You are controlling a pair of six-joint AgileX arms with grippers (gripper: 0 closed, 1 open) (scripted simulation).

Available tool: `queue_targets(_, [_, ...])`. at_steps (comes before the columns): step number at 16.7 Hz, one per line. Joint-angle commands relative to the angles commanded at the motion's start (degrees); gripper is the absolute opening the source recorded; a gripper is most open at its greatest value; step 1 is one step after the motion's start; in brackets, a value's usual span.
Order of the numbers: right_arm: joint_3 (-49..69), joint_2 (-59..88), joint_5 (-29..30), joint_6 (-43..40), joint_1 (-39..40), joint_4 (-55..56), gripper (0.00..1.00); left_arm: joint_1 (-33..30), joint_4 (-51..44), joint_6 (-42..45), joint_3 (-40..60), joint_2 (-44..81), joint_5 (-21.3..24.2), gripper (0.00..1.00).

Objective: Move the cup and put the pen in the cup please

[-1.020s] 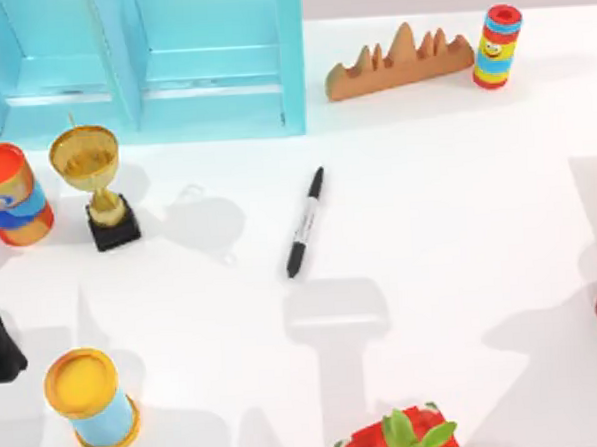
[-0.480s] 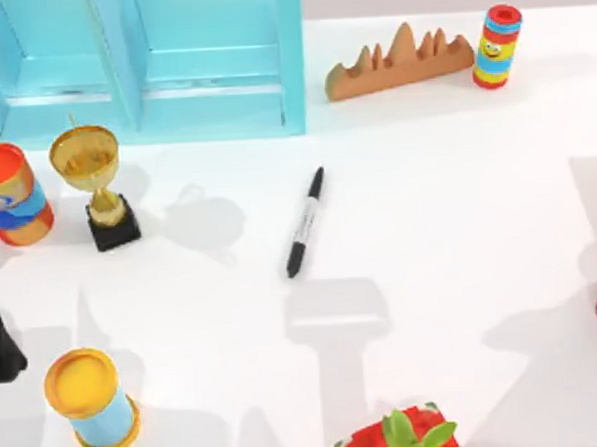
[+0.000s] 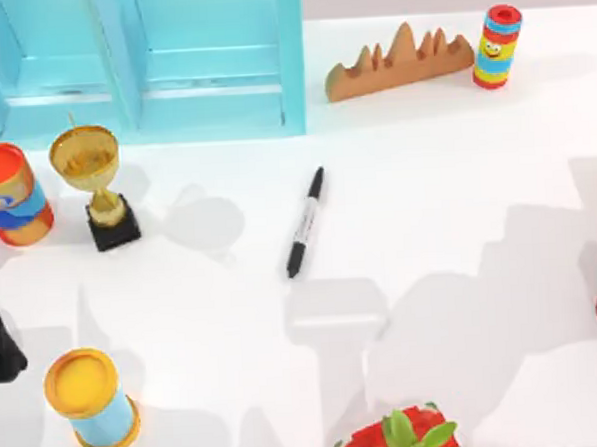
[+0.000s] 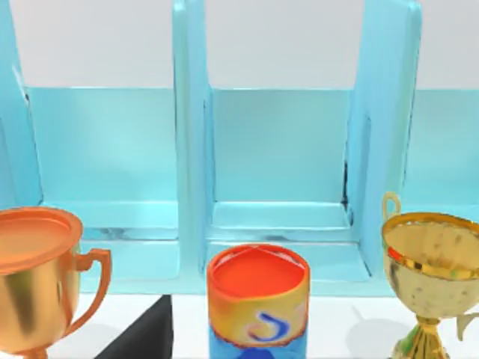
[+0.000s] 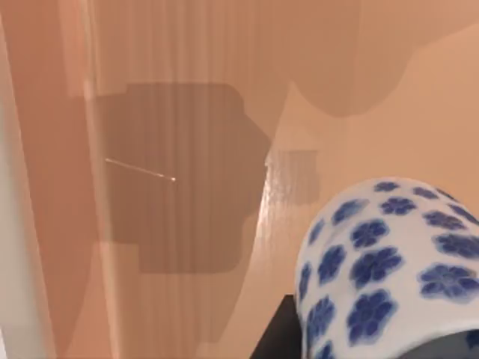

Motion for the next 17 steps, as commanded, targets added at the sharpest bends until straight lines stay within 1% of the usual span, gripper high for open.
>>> queue_targets(4, [7.34, -5.23, -0.02, 9.79, 9.13, -12.21, 0.00, 0.00, 0.00, 0.00, 0.00, 0.00, 0.00, 1.00])
queue_targets(7, [10.17, -7.97, 0.06, 14.67, 13.91, -17.54, 0.00, 0.00, 0.00, 0.00, 0.00, 0.00, 0.00, 1.00])
queue_targets(13, [10.34, -7.93, -0.02, 15.45, 14.36, -17.98, 0.00, 0.00, 0.00, 0.00, 0.00, 0.00, 0.00, 1.00])
queue_targets(15, [11.78, -6.02, 0.08, 17.51, 15.77, -16.94, 0.00, 0.00, 0.00, 0.00, 0.00, 0.00, 0.00, 1.00])
queue_targets(17, [14.03, -2.53, 0.20, 21.79, 19.14, -14.98, 0.00, 0.00, 0.00, 0.00, 0.00, 0.00, 0.00, 1.00])
